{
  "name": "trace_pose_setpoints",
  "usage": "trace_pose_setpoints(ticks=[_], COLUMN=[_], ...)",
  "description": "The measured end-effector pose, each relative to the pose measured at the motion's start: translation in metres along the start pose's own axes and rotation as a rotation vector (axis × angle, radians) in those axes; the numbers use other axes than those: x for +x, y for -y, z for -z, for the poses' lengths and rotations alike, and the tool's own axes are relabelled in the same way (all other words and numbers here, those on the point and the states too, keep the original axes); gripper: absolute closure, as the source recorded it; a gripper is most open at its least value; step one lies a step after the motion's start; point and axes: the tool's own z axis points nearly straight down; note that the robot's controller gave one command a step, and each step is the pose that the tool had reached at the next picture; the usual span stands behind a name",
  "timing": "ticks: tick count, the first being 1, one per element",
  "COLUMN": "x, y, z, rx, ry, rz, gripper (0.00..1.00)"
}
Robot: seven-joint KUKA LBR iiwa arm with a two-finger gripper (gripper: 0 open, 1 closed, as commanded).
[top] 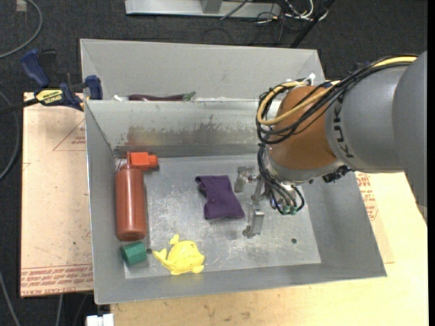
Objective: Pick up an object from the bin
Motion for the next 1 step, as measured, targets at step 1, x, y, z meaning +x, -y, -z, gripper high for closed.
trace_pose_setpoints(ticks=[1], x=[-0.0034], y=[-0.0236], z=[-0.0329], rx=[0.001], ry=[-0.008], rz=[0.012], gripper=[0.0])
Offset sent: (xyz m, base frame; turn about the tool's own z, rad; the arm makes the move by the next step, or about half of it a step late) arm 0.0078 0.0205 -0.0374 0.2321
